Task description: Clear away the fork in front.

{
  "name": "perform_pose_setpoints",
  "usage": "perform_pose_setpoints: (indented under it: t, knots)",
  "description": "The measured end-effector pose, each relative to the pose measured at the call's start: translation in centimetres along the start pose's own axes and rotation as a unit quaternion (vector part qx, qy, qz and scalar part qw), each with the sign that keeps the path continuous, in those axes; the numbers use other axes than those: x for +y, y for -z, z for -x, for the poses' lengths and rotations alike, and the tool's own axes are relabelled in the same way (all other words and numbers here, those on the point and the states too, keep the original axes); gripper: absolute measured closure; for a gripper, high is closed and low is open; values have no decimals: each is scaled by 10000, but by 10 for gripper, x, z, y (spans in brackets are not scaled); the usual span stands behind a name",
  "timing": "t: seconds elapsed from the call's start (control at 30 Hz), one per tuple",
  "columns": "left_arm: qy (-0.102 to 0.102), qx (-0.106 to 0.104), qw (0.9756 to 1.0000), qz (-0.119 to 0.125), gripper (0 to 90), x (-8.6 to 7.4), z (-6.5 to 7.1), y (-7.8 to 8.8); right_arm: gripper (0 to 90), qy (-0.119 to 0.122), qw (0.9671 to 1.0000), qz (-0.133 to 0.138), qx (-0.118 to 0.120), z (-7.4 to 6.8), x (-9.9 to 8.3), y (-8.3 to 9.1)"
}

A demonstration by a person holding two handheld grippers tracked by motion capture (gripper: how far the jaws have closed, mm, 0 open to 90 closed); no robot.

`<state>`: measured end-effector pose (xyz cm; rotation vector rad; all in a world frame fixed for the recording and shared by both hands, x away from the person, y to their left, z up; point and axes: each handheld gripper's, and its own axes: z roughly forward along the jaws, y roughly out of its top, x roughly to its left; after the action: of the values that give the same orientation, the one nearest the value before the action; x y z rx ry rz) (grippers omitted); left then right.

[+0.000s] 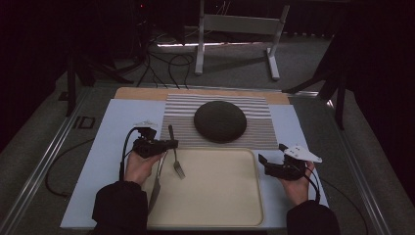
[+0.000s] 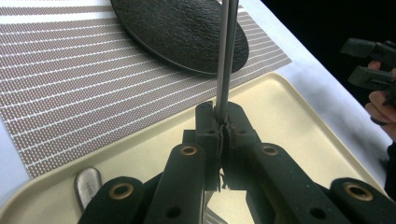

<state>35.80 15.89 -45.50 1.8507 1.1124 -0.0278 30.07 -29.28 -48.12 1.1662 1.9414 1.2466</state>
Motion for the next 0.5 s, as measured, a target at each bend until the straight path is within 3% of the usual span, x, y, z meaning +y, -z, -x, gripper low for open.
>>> perform_pose_setpoints:
  t: [0.1, 0.33, 0.5]
  knots:
    - [51, 11, 10000, -9, 872, 0, -1, 0, 94, 0, 10000, 4, 1, 0, 0, 0]
    - [70, 338, 9994, 45, 852, -2, -5, -14, 94, 12, 10000, -5, -4, -1, 0, 0]
    - [153, 283, 9994, -117, 834, -7, -6, -28, 94, 5, 10000, 3, -12, 0, 0, 0]
